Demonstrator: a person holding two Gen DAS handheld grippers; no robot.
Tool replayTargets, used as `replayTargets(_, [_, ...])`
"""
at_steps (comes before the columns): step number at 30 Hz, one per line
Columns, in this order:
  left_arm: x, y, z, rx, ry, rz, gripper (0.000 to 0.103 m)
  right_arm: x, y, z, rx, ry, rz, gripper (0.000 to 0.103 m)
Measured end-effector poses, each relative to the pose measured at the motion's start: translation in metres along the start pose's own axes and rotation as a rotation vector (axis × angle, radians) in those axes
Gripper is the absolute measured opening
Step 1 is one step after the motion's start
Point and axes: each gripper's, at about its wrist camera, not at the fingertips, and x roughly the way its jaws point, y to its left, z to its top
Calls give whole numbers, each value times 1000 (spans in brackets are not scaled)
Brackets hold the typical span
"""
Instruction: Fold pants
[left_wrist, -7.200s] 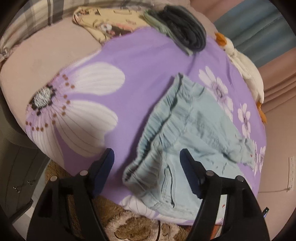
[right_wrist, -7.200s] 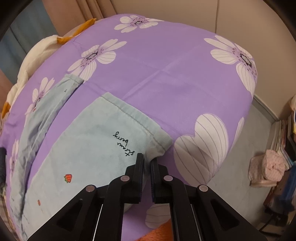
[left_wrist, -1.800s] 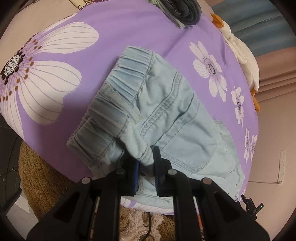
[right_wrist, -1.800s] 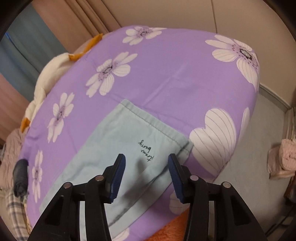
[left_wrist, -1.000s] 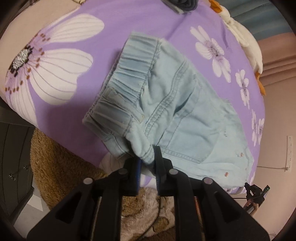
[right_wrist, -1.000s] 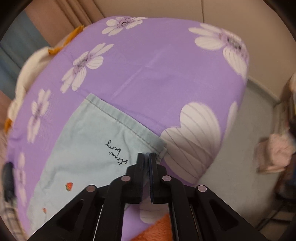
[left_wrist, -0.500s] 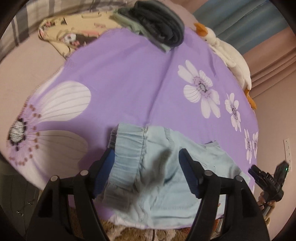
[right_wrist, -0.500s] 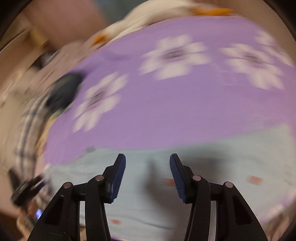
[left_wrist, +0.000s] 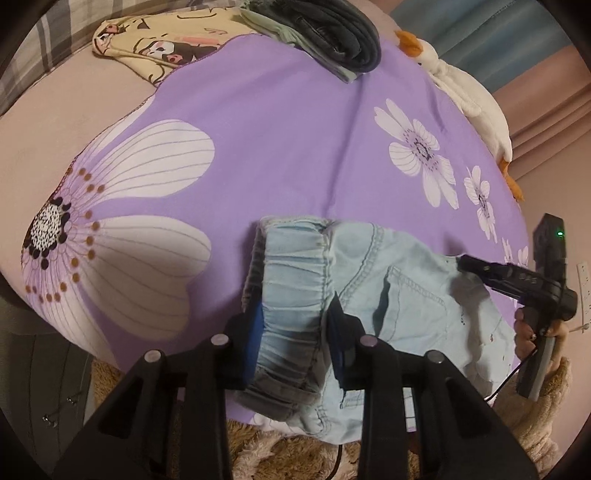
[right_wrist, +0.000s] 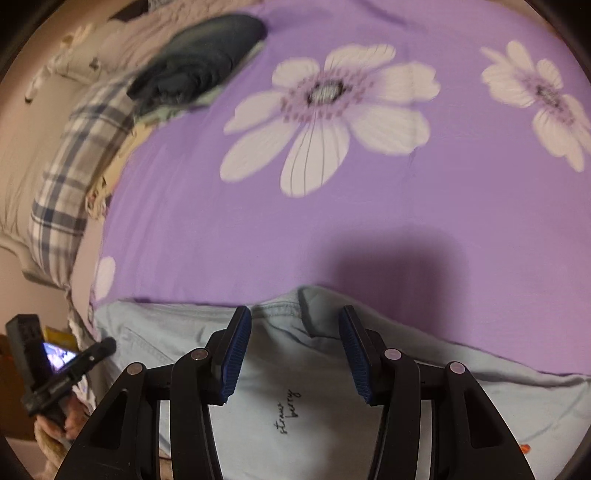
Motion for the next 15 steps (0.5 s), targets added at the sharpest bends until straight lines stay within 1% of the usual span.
replayTargets(1, [1, 1, 0, -4, 2, -3, 31, 2, 1, 0, -10, 12, -3, 31])
replayTargets(2, [1, 3, 1, -14, 6, -7, 32, 3, 4, -1, -33, 18, -1, 18])
replayTargets(3, [1, 3, 2, -20, 11, -9, 32, 2, 7, 2, -43, 8, -3, 10])
replayTargets(5, [2, 1, 3, -15, 15, 0, 32, -9, 12, 6, -54, -48, -24, 9])
replayTargets(7, [4, 0, 5, -13, 17, 11, 32, -14, 14, 11, -44, -74, -31, 8])
replayTargets(9, [7, -1, 7, -9, 19, 21, 33, -6, 12, 15, -45, -70, -51, 8])
replayTargets(12, [9, -3, 7, -2, 16, 36, 35, 24, 4, 15, -22, -18, -81, 8])
replayTargets(13, [9, -4, 7, 4, 17, 40, 35, 28, 4, 15, -17, -27, -86, 8])
replayTargets(15, [6, -5, 8, 1, 15, 40, 37, 23, 2, 14, -17, -59, -87, 8])
